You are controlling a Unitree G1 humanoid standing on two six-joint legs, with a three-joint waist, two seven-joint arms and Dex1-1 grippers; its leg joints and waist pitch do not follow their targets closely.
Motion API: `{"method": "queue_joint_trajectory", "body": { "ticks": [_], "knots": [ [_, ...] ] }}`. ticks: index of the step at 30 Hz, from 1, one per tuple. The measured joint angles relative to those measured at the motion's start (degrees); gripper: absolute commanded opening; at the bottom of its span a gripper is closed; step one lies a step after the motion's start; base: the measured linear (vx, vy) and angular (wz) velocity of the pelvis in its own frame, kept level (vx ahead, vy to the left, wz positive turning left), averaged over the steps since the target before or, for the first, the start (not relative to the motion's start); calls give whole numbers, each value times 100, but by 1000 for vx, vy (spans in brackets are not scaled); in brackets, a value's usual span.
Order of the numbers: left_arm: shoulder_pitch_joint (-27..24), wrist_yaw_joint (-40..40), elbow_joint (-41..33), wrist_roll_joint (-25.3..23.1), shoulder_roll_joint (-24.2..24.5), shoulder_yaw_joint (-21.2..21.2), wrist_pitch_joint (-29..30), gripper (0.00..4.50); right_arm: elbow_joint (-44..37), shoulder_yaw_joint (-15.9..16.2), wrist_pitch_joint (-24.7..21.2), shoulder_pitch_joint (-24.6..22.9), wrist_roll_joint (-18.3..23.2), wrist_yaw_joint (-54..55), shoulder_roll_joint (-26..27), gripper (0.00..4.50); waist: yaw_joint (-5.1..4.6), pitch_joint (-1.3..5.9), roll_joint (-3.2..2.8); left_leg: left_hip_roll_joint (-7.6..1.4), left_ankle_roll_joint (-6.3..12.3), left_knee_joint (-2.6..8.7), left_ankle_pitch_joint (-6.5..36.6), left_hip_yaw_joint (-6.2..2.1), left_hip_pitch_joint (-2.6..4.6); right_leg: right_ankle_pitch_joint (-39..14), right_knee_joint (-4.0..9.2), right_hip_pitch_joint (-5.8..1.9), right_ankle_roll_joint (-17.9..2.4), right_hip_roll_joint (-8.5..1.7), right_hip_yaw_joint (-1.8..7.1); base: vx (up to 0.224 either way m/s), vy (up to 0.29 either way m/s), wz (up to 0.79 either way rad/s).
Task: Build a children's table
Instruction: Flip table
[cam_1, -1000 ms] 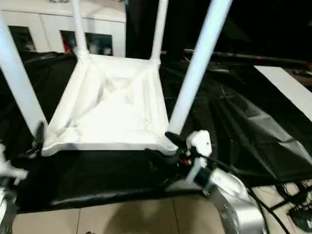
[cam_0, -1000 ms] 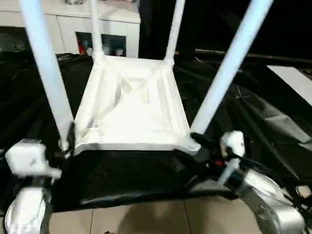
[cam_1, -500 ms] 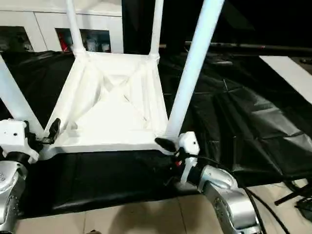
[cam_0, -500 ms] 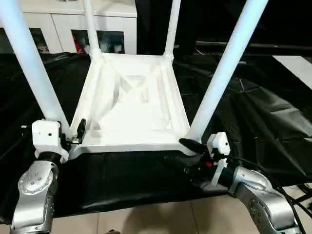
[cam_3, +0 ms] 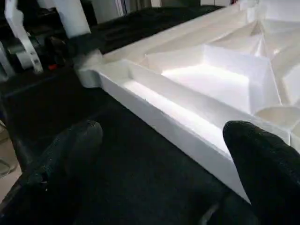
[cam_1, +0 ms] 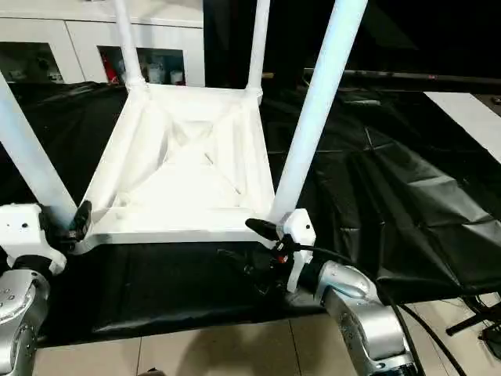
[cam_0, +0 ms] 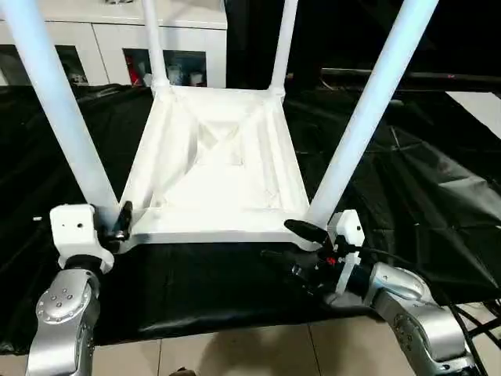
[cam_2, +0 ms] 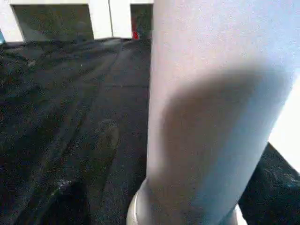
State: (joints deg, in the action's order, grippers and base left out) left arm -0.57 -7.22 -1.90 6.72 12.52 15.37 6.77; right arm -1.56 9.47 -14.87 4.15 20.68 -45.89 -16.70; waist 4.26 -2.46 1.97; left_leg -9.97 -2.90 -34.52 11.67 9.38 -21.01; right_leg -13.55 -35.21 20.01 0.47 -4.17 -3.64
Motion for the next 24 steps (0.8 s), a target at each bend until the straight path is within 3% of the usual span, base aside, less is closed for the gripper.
{"method": "queue_joint_trajectory", "body": {
  "ticks": [7,13,24],
  "knots": [
    [-21,2,-249,39,-30,-1,-31,293,12,20,58,0,-51,-51,-1,450,19,0,0,-1,0,1,0,2,1,0,1,1,0,0,1,0,0,0],
    [-215,61,-424,224,-261,-17,383,242,12,23,58,1,-48,-100,-6,450,23,0,0,-2,0,1,0,9,2,0,1,2,0,0,3,0,0,0],
    [50,333,-709,896,-839,298,1251,219,20,-7,22,74,-65,104,71,450,66,12,-67,-2,12,6,-7,32,6,-1,-5,10,2,-6,15,0,0,0]
  ]
}}
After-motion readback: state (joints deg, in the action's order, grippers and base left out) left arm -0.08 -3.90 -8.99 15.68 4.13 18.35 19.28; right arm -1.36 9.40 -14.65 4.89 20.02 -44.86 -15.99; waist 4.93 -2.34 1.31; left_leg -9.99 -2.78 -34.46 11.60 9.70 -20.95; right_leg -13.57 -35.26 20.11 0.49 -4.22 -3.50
